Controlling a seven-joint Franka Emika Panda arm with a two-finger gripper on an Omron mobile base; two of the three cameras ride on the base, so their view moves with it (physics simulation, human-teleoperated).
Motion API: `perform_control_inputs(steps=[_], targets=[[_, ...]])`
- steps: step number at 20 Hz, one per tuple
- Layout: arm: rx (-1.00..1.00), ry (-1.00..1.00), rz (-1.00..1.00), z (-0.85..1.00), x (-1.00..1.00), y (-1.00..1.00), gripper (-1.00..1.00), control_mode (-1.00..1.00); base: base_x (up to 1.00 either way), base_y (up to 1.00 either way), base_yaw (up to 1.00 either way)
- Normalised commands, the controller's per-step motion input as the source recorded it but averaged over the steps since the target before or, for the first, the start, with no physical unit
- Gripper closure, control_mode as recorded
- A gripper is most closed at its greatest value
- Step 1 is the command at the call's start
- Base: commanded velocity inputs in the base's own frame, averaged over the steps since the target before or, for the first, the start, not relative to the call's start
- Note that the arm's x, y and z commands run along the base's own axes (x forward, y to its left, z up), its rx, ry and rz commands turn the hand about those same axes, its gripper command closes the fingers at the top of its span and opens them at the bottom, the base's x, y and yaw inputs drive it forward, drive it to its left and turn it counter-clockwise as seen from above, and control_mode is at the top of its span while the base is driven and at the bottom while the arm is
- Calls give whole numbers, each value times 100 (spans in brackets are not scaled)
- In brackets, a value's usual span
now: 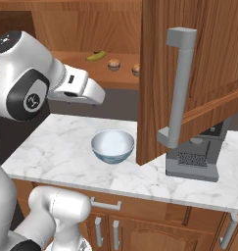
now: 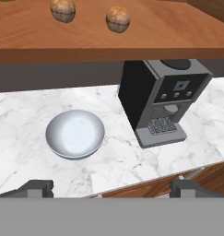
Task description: Open the cabinet. Pick the tangerine and tangerine from the cabinet and place them into the bowl. Then close the cabinet.
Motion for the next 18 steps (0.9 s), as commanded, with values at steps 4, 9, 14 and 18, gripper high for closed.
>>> perform_control_inputs(steps=[4, 9, 14, 18], targets=[[0, 0, 0, 0, 0, 0, -100, -100, 0, 0, 0], [0, 0, 0, 0, 0, 0, -100, -100, 0, 0, 0], [0, 0, 0, -1, -3, 0, -100, -100, 0, 0, 0], [0, 1, 0, 1, 20, 0, -100, -100, 0, 0, 0]])
